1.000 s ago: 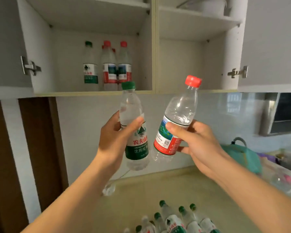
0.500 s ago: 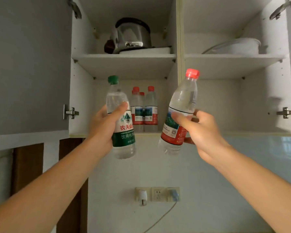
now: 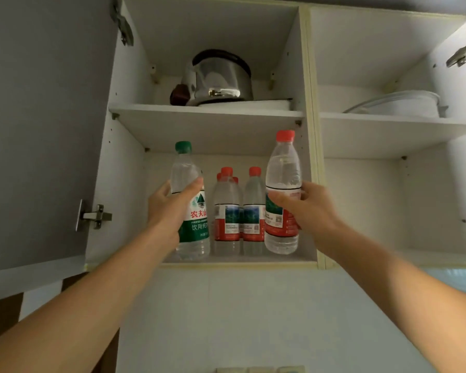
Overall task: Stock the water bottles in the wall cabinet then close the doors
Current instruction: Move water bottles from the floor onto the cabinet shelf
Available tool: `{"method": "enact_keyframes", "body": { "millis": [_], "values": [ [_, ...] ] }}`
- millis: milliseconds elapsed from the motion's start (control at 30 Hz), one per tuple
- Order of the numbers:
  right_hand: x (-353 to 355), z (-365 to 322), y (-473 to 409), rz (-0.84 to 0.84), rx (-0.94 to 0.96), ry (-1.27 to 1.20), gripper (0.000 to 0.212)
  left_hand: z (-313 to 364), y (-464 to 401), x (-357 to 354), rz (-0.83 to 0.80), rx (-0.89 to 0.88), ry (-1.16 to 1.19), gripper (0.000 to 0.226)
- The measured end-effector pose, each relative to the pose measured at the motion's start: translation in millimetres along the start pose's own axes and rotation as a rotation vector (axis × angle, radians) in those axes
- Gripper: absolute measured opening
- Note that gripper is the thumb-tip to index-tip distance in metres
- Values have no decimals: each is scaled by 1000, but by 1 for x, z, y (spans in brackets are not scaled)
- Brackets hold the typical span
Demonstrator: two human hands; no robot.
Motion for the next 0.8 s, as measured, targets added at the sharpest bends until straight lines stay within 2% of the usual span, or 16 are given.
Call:
{"method": "enact_keyframes", "body": {
  "millis": [133,200,267,333,433,500,567,800],
  "values": [
    [-21,22,-21,21,-46,110,22,-28,-25,-15,-76,20,-5,72],
    [-29,36,-24,19,-87,130,30,-40,-34,-19,-102,-8,-66,78],
    [-34,47,-26,39,-110,155,38,-44,-43,-22,-172,-49,-165,70],
    [-35,54,-27,72,-95,238,43,-41,-49,-23,-287,-119,-386,58],
    [-38,59,-29,39,-20,467,63,-36,-57,-15,-404,-156,-608,64],
    [-41,64,-27,18,8,573,88,-34,-60,-11,-431,-143,-646,66],
    [-43,68,-24,21,33,629,104,-35,-62,-14,-438,-135,-660,63],
    [-44,78,-16,125,155,830,105,-53,-66,-56,-498,-173,-617,35]
  ]
}}
Point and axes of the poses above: each hand's wrist, its own y-axis away from the middle knuckle, its own x-axis out of the back of the hand, z = x × y, the point moved 5 cm from there along -y, towards the middle knuckle, and after that the axes turned 4 degrees about x, right-handed, at the moved point
